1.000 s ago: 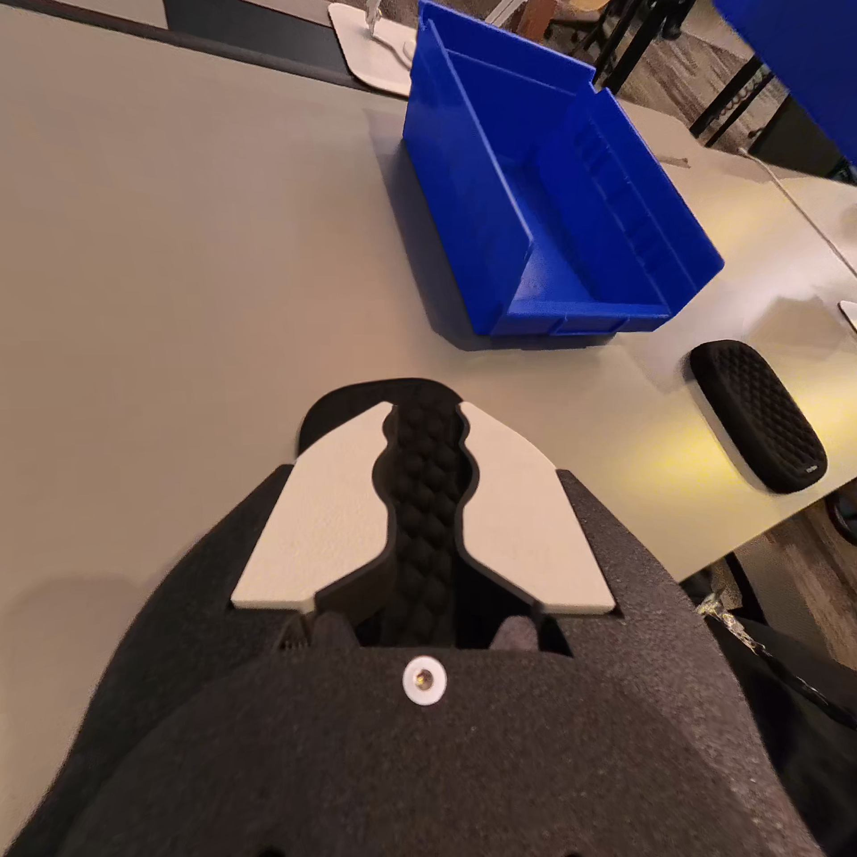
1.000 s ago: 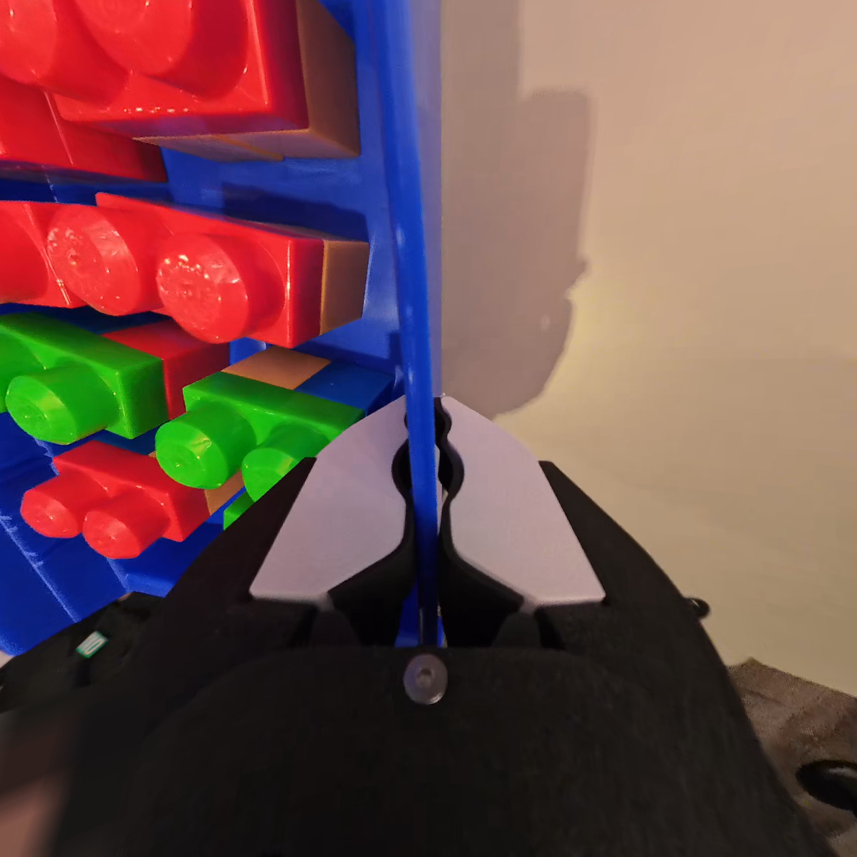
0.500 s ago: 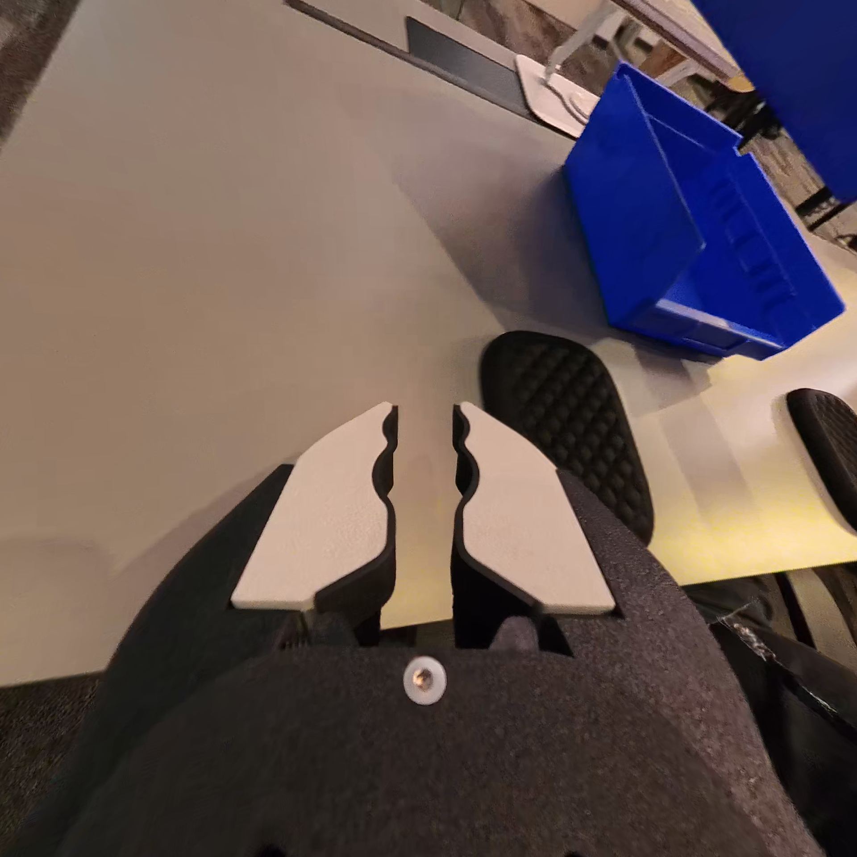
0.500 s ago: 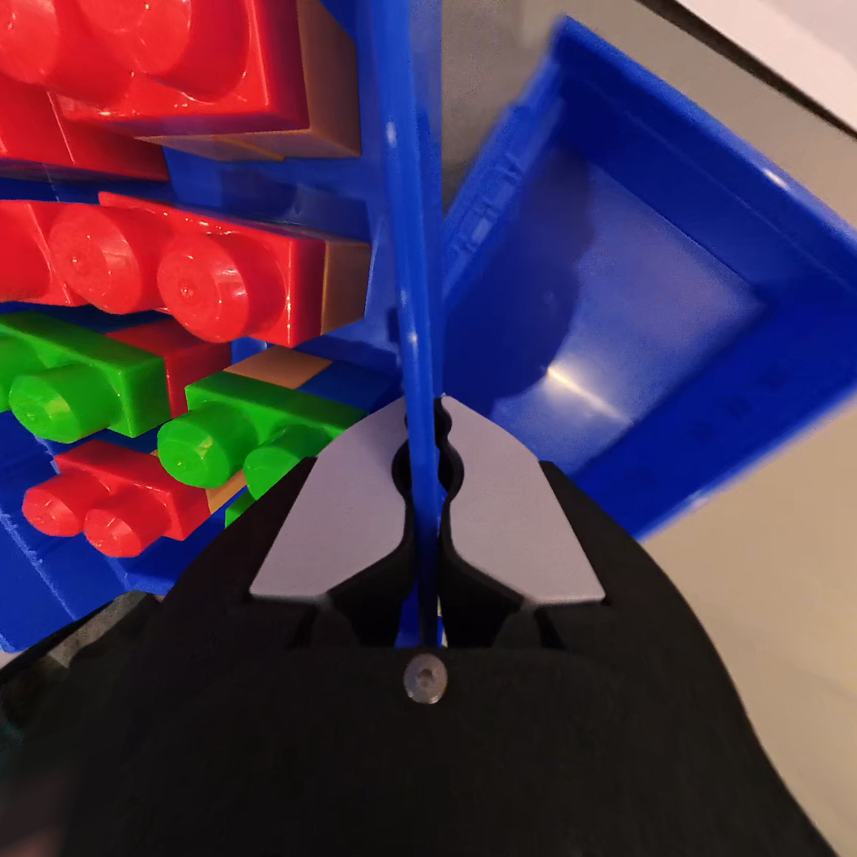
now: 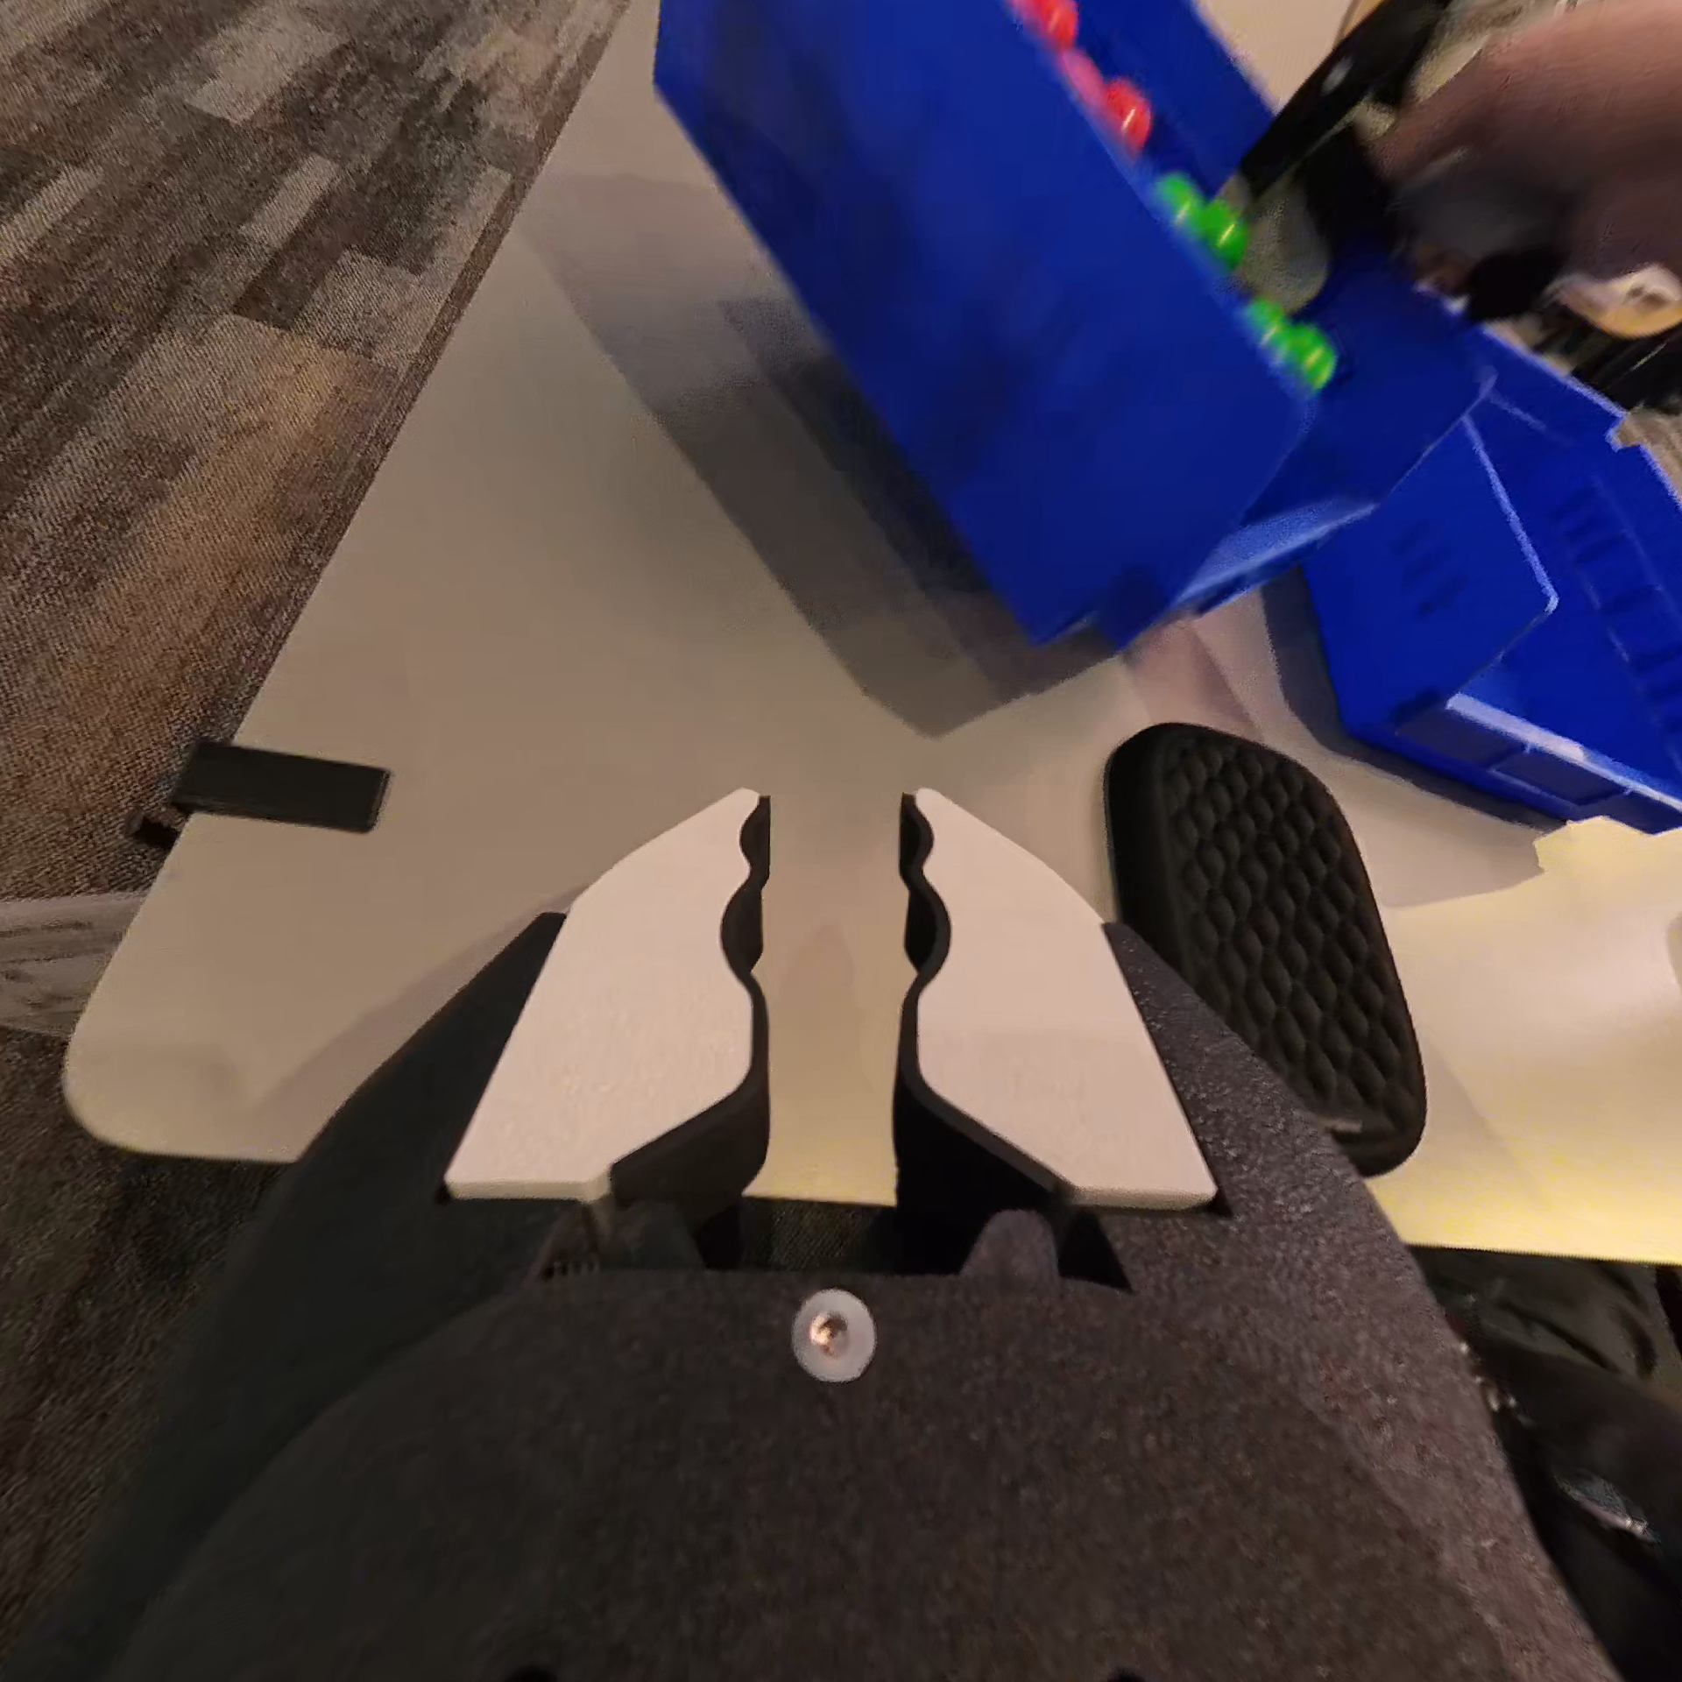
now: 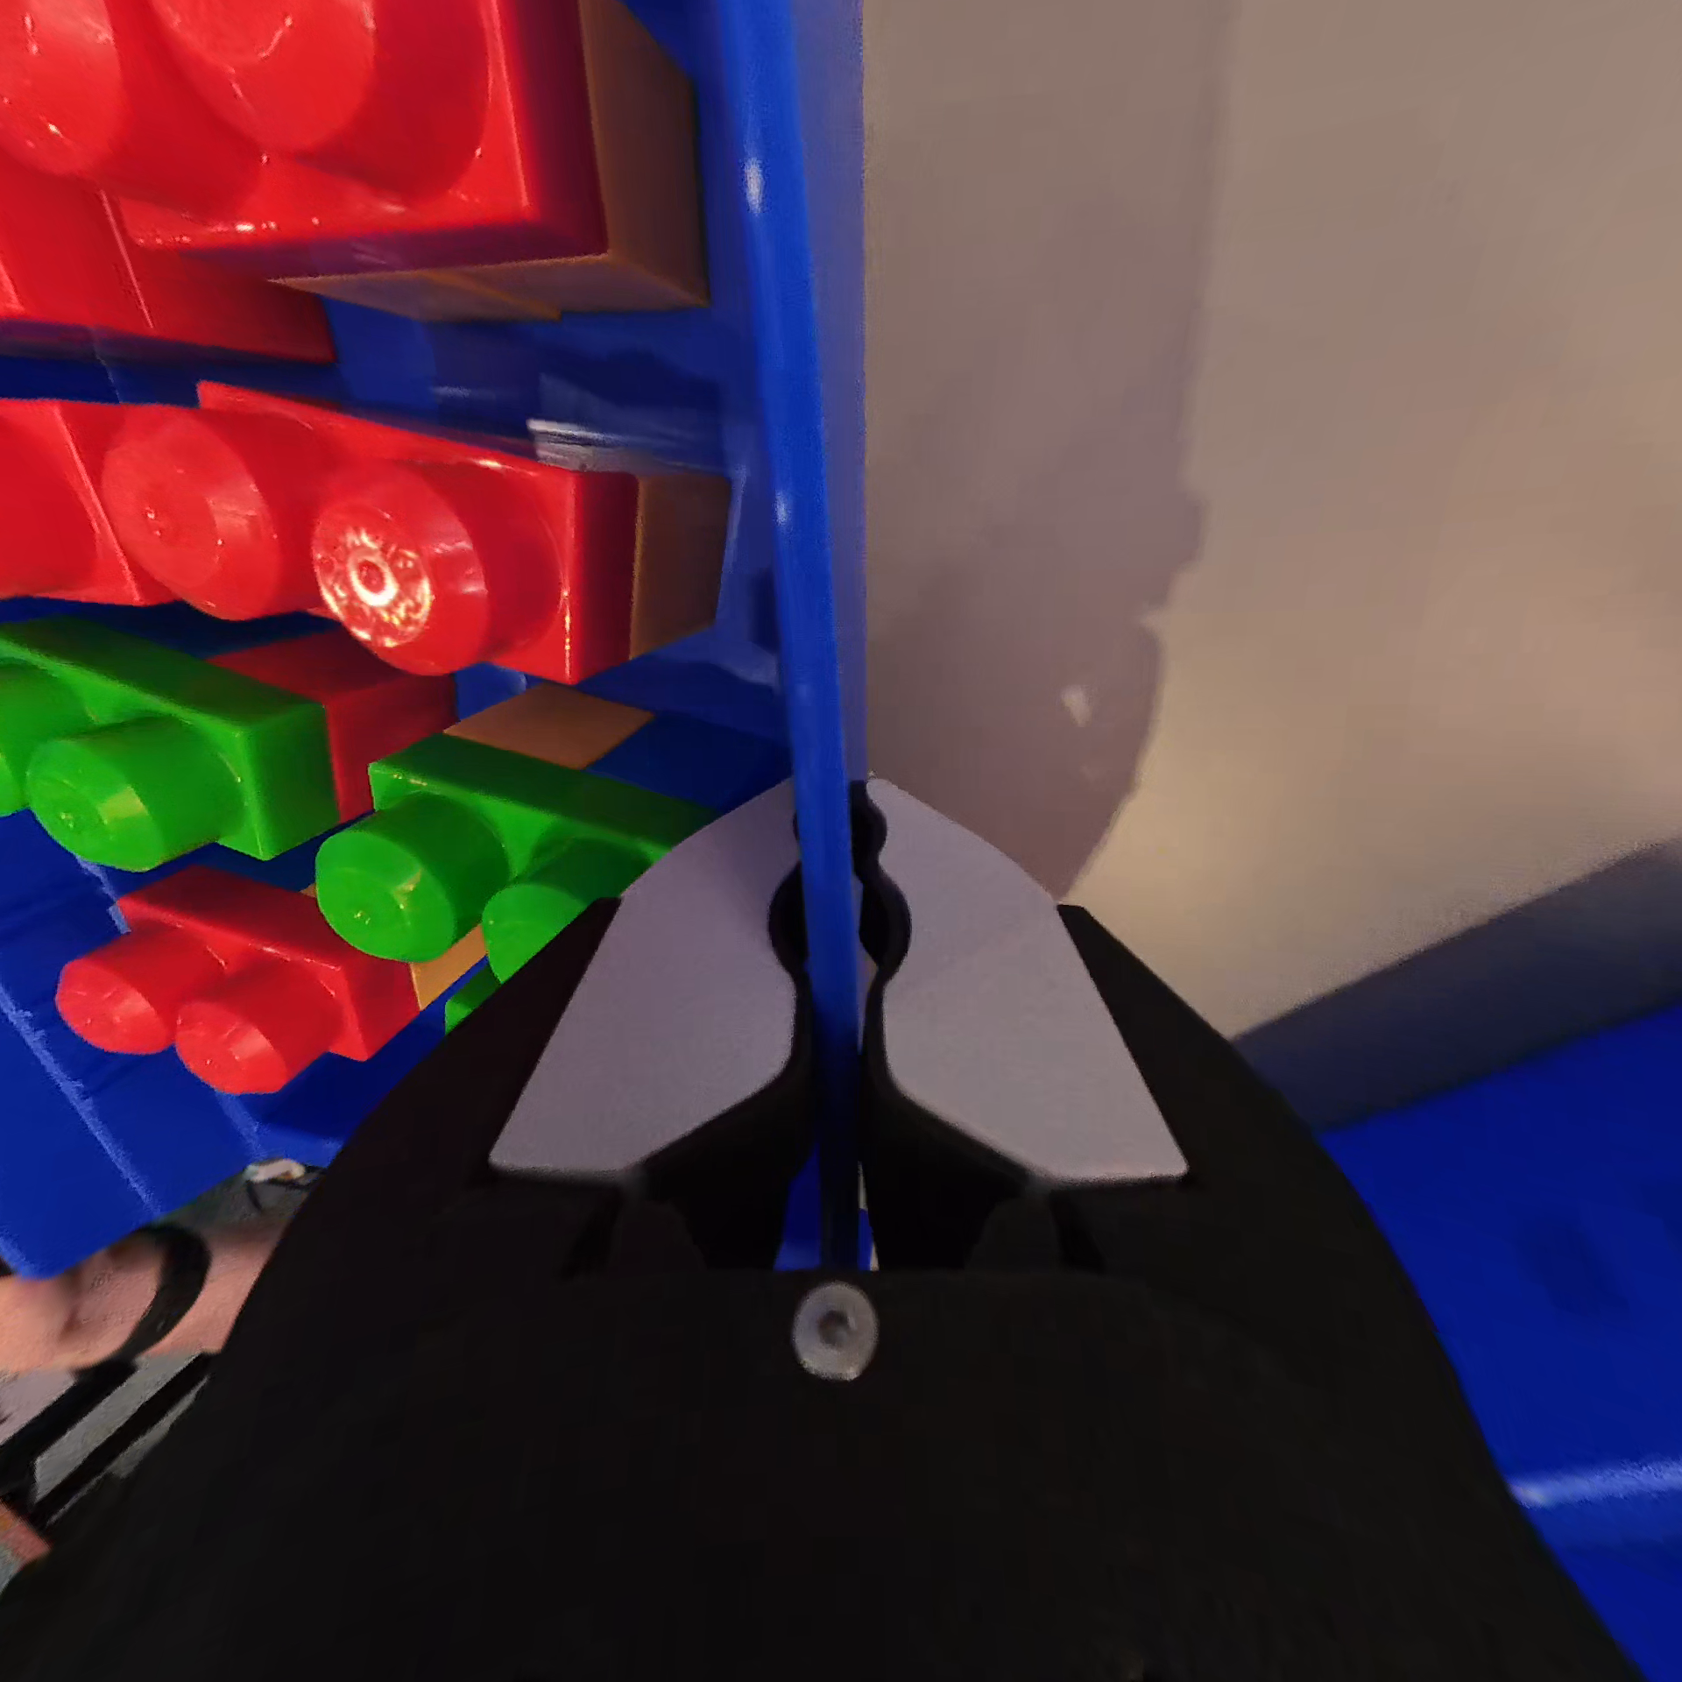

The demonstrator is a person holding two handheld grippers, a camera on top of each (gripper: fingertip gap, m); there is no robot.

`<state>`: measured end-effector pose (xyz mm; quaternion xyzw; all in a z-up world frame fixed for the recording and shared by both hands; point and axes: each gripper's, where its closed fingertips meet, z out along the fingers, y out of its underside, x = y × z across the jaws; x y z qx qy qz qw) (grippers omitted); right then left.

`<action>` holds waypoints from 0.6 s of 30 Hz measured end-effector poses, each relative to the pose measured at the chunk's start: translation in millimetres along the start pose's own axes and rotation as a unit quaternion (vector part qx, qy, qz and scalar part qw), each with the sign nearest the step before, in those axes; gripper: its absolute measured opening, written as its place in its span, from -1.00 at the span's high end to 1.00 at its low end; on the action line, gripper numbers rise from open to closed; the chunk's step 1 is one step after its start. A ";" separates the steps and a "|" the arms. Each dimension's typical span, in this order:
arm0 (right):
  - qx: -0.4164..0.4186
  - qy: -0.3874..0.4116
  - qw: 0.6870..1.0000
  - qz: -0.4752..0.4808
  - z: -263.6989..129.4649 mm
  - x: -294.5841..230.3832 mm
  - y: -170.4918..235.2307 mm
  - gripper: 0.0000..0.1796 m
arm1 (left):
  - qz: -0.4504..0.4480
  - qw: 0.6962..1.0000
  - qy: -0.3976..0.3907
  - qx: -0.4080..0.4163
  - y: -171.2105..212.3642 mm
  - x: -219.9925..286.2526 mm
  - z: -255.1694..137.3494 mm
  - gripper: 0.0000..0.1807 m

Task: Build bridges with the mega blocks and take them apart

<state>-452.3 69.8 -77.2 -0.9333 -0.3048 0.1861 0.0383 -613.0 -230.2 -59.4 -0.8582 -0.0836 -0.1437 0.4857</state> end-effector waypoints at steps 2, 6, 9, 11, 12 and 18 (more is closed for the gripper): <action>-0.018 0.015 1.000 0.004 17.9 1.6 4.6 0.95 | -0.007 1.000 0.010 0.010 -4.5 8.2 5.2 0.67; -0.035 0.042 0.998 0.003 41.3 7.0 12.1 0.95 | 0.036 0.999 -0.014 0.016 -11.4 25.5 21.1 0.63; -0.033 0.064 0.997 -0.001 41.7 7.4 11.5 0.95 | 0.047 0.999 -0.009 0.018 -18.8 42.2 39.6 0.59; -0.031 0.070 0.997 0.005 41.6 6.1 13.7 0.94 | 0.039 0.999 0.009 0.003 -20.9 57.2 55.2 0.56; -0.021 0.064 0.998 0.011 40.6 4.7 12.7 0.92 | 0.044 0.999 0.008 -0.002 -23.0 63.1 63.7 0.56; 0.063 0.023 0.998 0.011 8.6 1.7 -2.3 0.71 | 0.099 0.991 -0.085 -0.040 -21.0 60.6 104.4 0.45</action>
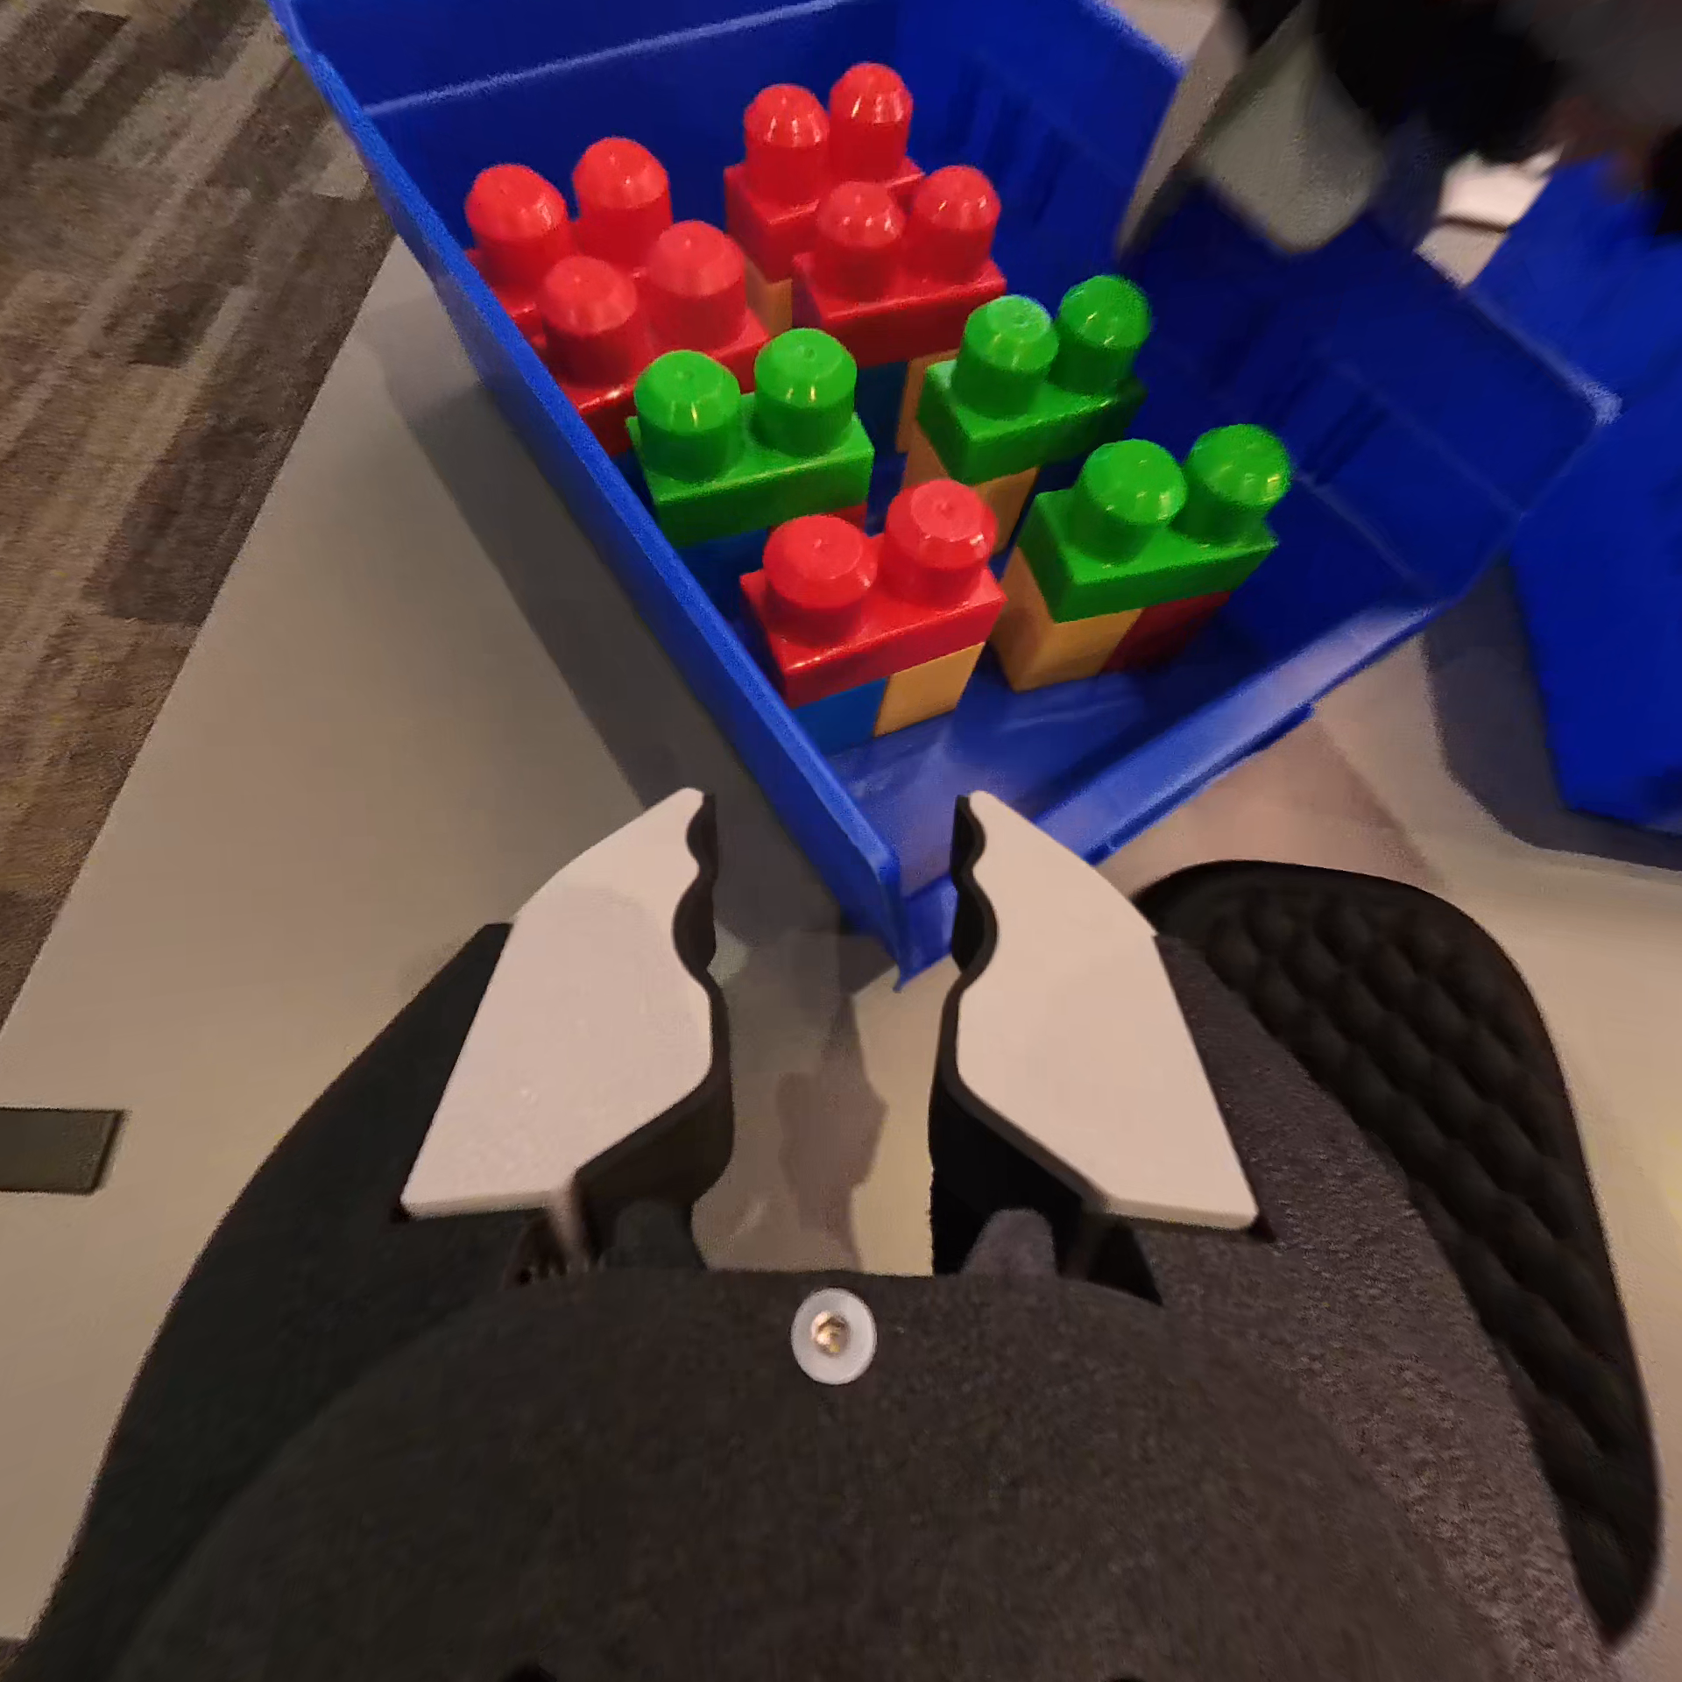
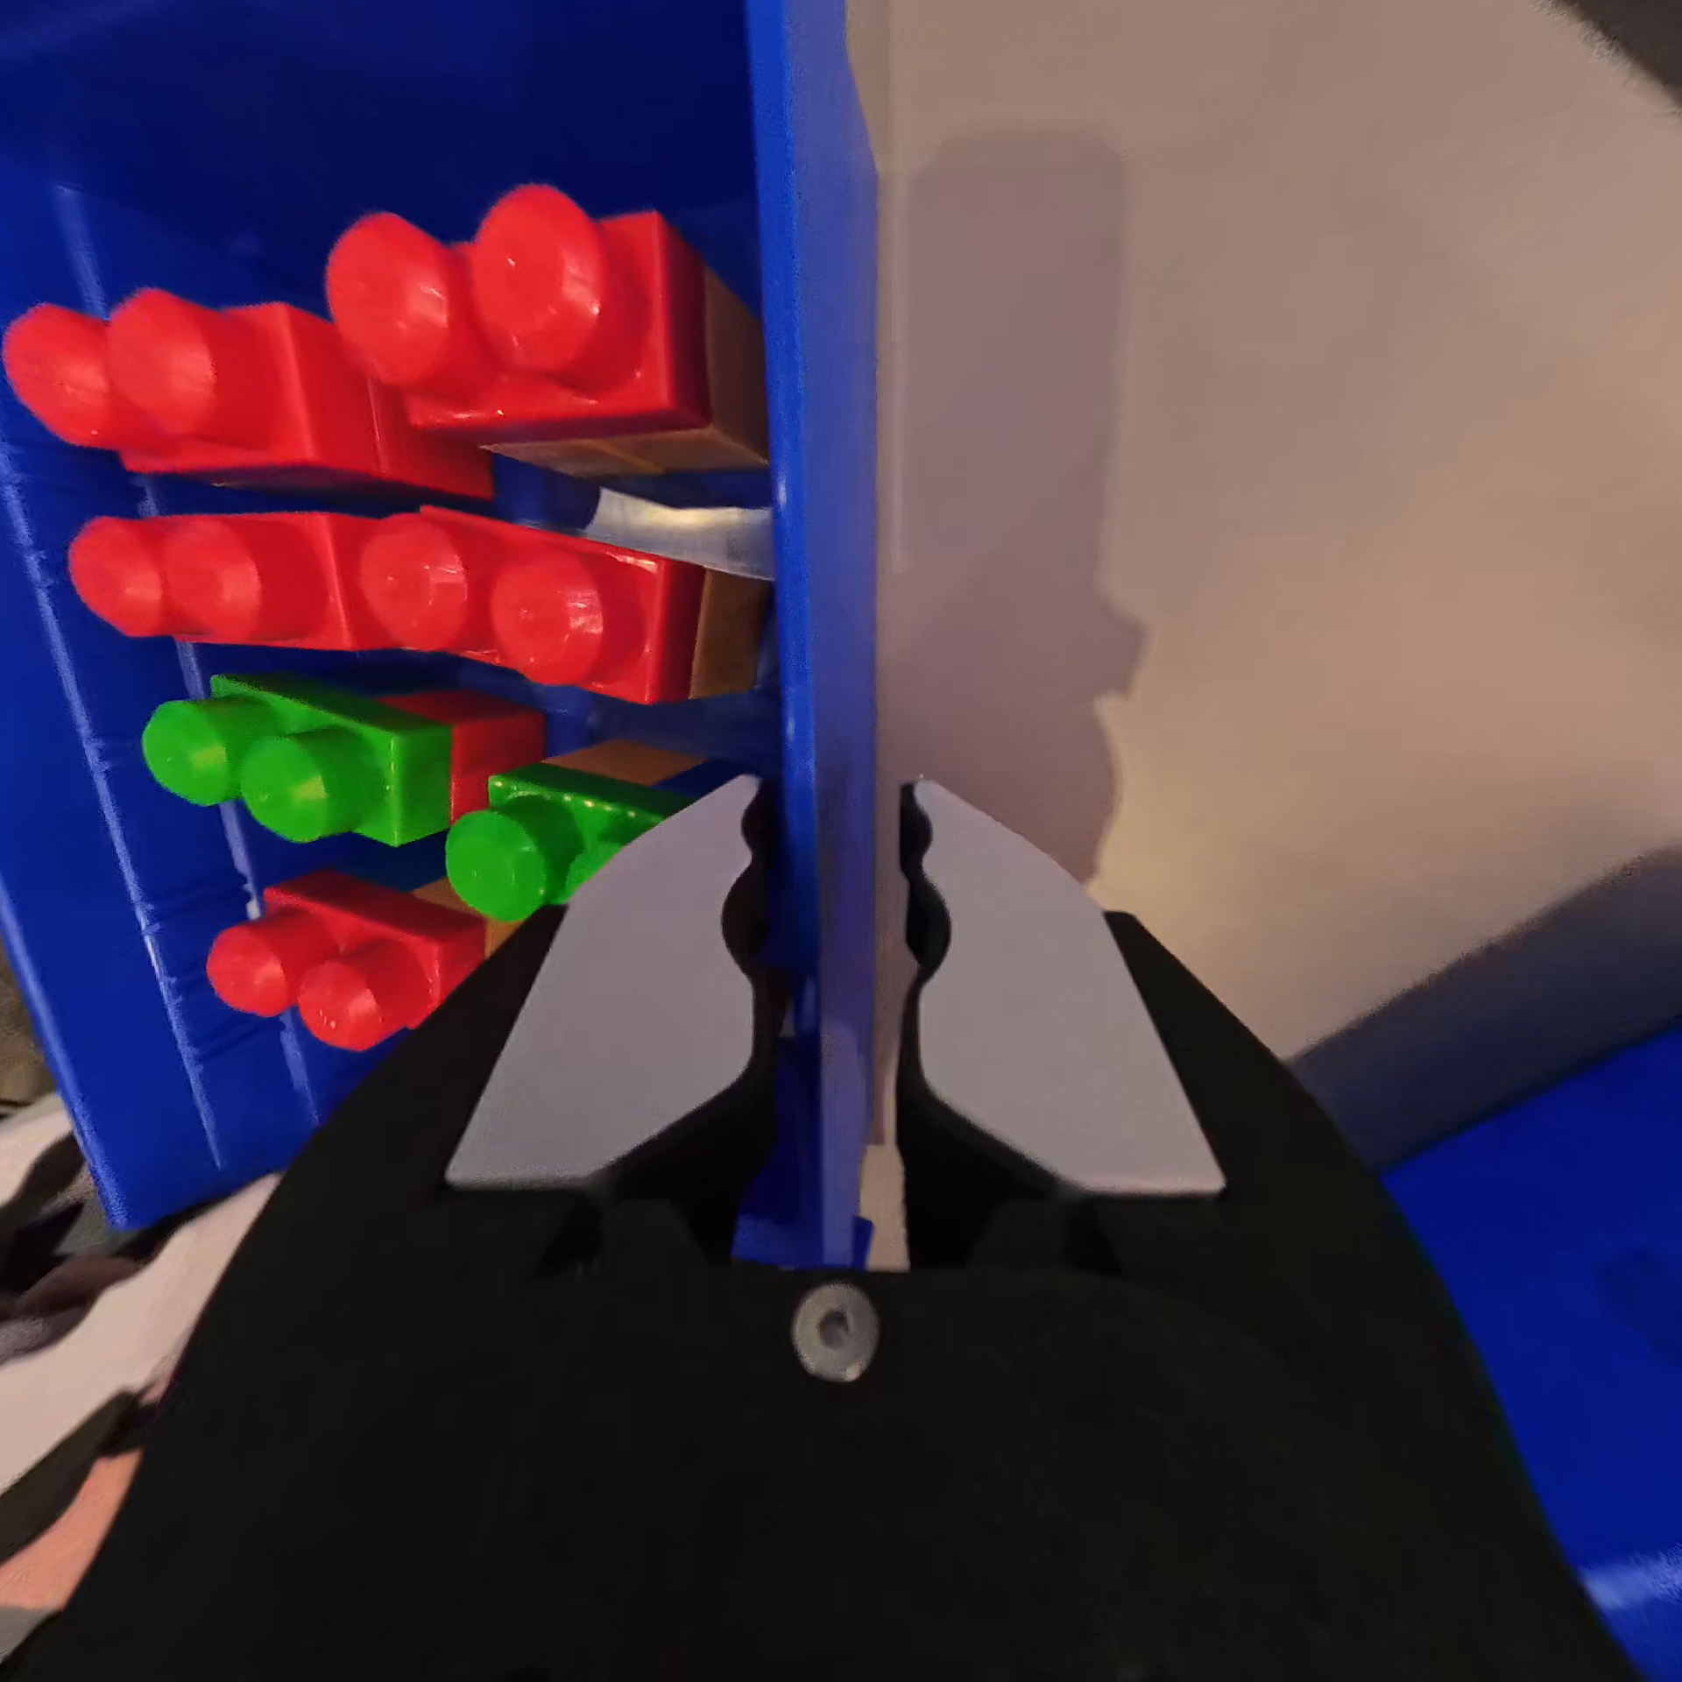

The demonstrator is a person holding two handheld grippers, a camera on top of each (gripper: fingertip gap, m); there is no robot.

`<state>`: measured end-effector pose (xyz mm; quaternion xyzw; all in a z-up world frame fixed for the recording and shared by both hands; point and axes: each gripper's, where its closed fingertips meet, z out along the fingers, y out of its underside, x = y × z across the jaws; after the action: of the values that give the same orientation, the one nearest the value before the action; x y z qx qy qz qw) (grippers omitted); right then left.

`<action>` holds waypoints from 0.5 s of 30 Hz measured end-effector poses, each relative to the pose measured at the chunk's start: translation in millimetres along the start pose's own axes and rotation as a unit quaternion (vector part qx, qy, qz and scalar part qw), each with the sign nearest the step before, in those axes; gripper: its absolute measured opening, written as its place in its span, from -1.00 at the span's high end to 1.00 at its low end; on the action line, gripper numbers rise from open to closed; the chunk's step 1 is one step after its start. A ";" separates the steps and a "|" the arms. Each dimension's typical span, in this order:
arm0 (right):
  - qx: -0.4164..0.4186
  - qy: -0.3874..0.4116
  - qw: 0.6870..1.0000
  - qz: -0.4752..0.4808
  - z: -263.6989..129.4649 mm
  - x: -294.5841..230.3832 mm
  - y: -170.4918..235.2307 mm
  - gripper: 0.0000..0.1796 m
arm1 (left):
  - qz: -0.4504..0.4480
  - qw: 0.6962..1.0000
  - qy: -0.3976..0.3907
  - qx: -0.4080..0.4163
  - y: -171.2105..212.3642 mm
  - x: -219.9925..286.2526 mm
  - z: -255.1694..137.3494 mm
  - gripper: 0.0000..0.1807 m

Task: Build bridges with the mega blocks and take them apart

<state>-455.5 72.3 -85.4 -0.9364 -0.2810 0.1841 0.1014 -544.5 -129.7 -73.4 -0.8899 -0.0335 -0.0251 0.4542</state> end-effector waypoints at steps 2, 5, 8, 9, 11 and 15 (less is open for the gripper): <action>0.022 0.010 0.999 -0.022 -20.7 6.9 -3.9 0.64 | 0.008 0.999 -0.025 -0.019 3.4 -5.9 12.1 0.45; 0.066 -0.001 0.996 -0.056 -58.0 9.4 -6.9 0.62 | 0.016 0.999 -0.029 -0.033 4.0 -11.9 28.8 0.55; 0.095 -0.023 0.992 -0.083 -94.3 10.6 4.9 0.62 | 0.029 0.998 -0.041 -0.023 -2.8 -25.6 35.1 0.78; 0.098 -0.032 0.991 -0.090 -104.0 11.2 12.5 0.62 | 0.031 0.998 -0.045 -0.022 -4.6 -32.3 36.7 0.81; 0.101 -0.040 0.989 -0.104 -120.2 15.0 29.3 0.62 | 0.026 0.998 -0.045 -0.032 -6.8 -47.0 39.4 0.87; 0.114 -0.054 0.982 -0.138 -147.7 20.9 66.9 0.64 | 0.030 0.996 -0.054 -0.057 -13.8 -84.7 45.1 0.94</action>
<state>-347.3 16.3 23.6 -0.8596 -0.3897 0.2492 0.2172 -629.4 -88.2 -95.0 -0.9149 -0.0296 0.0351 0.4010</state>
